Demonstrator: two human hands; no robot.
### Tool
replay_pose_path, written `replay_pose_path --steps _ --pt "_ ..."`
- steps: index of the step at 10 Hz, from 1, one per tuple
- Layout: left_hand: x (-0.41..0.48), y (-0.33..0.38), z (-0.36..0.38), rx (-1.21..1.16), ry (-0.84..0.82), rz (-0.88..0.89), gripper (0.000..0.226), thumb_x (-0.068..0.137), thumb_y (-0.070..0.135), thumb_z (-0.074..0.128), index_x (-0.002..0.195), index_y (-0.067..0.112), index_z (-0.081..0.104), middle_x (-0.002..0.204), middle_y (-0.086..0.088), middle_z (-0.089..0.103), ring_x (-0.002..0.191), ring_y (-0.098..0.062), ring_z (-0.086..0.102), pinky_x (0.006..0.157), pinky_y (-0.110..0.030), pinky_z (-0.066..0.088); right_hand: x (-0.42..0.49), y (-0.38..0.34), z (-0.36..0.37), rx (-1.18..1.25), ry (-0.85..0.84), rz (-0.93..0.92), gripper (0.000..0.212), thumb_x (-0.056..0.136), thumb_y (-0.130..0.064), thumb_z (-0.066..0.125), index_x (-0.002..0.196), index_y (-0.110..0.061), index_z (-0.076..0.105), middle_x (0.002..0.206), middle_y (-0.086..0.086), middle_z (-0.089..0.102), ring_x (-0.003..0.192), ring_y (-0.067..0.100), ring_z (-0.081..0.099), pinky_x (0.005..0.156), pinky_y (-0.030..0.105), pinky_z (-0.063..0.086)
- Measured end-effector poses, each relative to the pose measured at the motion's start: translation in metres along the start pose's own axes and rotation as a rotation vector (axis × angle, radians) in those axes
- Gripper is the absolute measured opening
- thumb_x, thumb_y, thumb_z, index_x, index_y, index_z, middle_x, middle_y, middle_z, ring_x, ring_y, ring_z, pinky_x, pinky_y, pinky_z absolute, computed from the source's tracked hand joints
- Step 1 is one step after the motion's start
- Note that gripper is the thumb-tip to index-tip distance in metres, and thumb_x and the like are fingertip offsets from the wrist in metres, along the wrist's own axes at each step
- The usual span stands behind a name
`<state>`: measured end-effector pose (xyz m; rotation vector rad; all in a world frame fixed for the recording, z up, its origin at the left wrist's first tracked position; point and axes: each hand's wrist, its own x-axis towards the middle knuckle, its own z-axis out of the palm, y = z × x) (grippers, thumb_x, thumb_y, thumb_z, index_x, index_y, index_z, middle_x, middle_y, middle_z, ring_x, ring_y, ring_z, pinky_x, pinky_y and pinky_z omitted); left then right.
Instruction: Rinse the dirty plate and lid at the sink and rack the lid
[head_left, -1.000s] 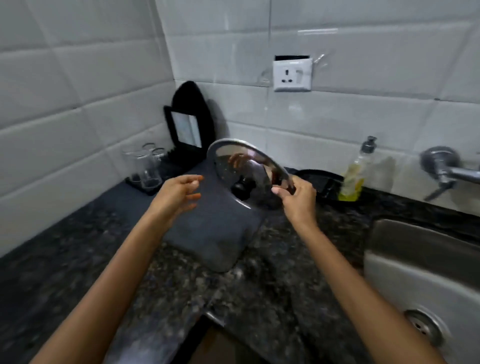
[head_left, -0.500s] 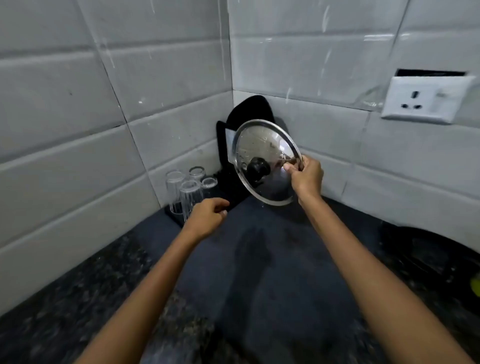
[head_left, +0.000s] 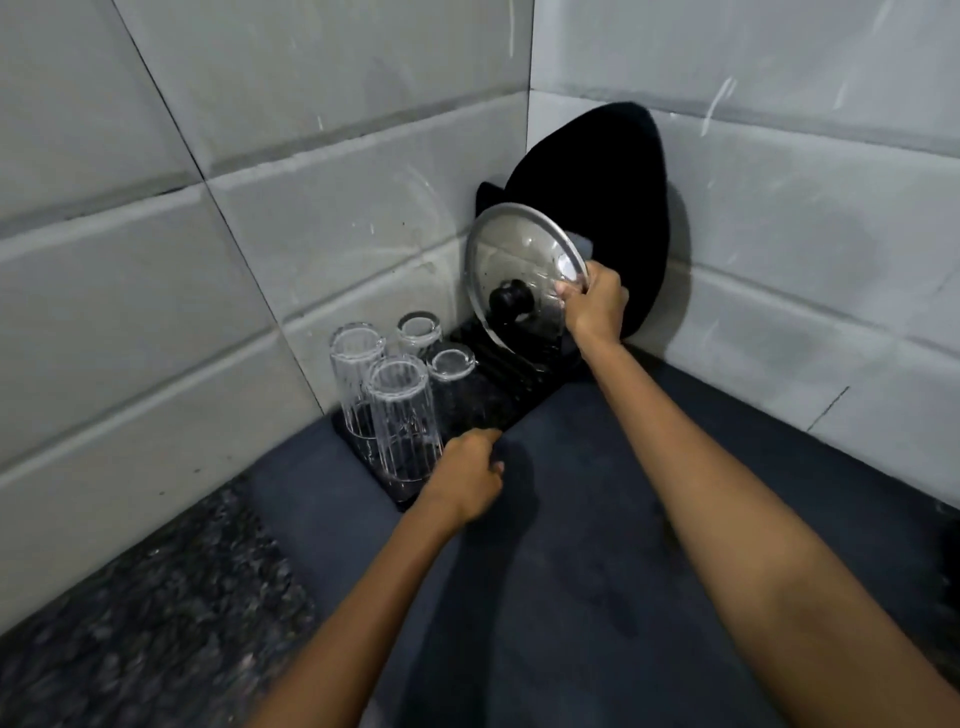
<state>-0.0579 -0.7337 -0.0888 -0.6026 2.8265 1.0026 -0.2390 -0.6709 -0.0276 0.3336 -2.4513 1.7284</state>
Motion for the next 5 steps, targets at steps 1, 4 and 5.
replay_pose_path --steps 1,4,5 --pt "0.006 -0.004 0.006 -0.018 0.006 0.015 0.043 0.089 0.008 0.048 0.133 0.006 0.047 0.136 -0.013 0.051 0.128 -0.029 0.045 0.103 -0.033 0.037 0.005 0.004 0.004 -0.053 0.025 -0.052 0.027 0.083 -0.005 0.059 0.110 -0.007 0.060 0.089 0.009 0.061 0.083 0.019 0.056 0.074 0.025 0.045" --pt "0.005 0.002 0.007 -0.085 0.081 0.079 0.041 0.088 0.006 0.048 0.128 0.011 0.052 0.132 -0.011 0.055 0.127 -0.024 0.048 0.105 -0.029 0.036 0.001 0.001 0.008 -0.621 0.190 -0.595 0.048 0.079 0.016 0.046 0.124 0.001 0.044 0.123 0.023 0.051 0.102 0.035 0.055 0.076 0.041 0.054" --pt "-0.002 0.003 0.005 -0.121 0.090 0.080 0.040 0.086 0.004 0.048 0.126 0.010 0.054 0.130 -0.012 0.058 0.125 -0.025 0.051 0.107 -0.033 0.039 -0.011 -0.004 -0.002 -0.635 0.193 -0.678 0.037 0.072 0.018 0.044 0.104 0.003 0.055 0.108 0.023 0.060 0.092 0.037 0.057 0.071 0.043 0.055"
